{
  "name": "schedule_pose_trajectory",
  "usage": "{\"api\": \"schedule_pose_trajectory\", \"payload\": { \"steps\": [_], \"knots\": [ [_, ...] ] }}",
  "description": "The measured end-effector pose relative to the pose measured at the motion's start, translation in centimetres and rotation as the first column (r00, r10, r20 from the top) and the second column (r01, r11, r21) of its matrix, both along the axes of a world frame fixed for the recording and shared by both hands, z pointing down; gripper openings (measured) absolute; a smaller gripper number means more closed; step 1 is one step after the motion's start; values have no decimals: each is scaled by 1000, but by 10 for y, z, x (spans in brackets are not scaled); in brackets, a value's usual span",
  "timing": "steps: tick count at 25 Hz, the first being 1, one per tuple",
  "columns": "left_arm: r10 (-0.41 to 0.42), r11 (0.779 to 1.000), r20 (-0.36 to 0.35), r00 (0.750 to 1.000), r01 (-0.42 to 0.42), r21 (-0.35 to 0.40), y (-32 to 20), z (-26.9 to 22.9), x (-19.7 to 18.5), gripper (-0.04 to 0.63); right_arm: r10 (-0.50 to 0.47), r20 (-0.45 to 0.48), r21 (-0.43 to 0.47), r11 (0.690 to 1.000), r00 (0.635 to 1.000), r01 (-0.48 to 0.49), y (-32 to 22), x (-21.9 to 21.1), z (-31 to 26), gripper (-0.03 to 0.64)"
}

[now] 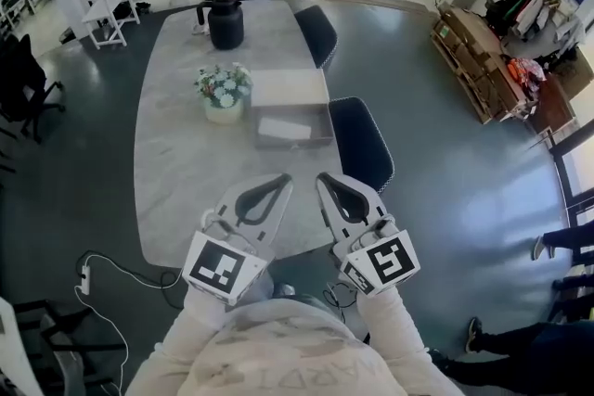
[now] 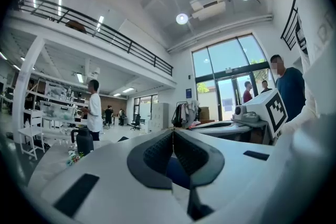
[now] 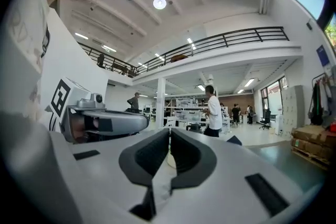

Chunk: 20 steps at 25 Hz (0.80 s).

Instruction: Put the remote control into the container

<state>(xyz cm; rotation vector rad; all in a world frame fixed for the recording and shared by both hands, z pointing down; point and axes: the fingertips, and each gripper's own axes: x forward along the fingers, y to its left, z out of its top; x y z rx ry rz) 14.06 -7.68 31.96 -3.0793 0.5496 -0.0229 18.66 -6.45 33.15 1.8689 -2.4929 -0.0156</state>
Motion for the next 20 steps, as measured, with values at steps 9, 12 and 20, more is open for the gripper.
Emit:
{"api": "schedule_pose_trajectory", "payload": {
  "steps": [9,12,20],
  "knots": [
    [33,999,-2,999,-33,4,18,-7,7,14,25,33,60,998,999,-27,15,3,-20,21],
    [30,999,-5,1000,-30,10,20,-10,6,14,19,32,65,998,999,-21,17,0,-22,21],
    [17,1000,-9,1000,-17,15,18,-13,1,14,0,30,64,998,1000,-2,19,-8,-21,21]
  ]
}}
